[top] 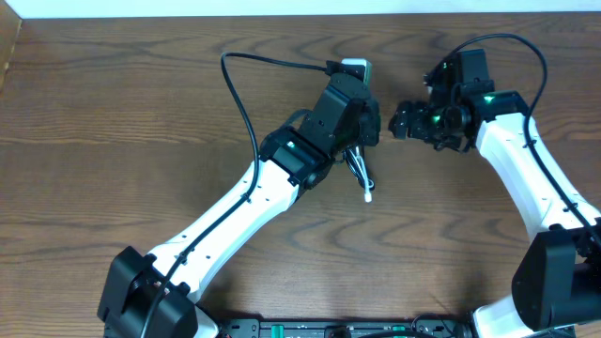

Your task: Untangle cables

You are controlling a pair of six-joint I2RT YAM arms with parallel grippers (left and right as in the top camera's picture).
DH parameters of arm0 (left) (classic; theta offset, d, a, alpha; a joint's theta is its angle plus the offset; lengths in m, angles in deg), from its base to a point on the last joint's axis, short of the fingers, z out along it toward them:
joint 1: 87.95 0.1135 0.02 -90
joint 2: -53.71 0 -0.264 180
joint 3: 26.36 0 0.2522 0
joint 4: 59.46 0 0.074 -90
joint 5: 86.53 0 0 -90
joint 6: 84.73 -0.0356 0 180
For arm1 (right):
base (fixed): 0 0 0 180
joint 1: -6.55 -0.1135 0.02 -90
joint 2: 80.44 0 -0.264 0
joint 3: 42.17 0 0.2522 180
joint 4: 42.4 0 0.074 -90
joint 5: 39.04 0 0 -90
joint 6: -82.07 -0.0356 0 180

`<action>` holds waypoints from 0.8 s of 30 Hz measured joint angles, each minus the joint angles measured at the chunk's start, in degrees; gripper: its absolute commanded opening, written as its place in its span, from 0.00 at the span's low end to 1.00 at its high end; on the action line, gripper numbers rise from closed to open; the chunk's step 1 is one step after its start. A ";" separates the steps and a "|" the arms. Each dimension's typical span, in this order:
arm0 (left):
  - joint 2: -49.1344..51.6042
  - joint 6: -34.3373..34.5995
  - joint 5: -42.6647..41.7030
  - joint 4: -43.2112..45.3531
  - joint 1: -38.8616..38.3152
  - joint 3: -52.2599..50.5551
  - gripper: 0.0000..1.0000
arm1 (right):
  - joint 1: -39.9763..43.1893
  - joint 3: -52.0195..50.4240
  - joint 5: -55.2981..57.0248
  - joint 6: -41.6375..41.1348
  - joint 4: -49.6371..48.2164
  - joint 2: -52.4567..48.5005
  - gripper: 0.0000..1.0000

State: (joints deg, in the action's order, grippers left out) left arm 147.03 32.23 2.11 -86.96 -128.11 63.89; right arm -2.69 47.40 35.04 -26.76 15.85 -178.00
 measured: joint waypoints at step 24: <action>0.15 8.31 -17.81 -1.42 13.84 -0.02 0.08 | -3.69 0.00 -21.46 38.91 3.37 -0.02 0.62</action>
State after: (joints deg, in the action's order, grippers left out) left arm 147.18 40.53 -15.71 -88.38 -114.28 63.87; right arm -6.38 47.40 13.57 12.15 19.22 -178.02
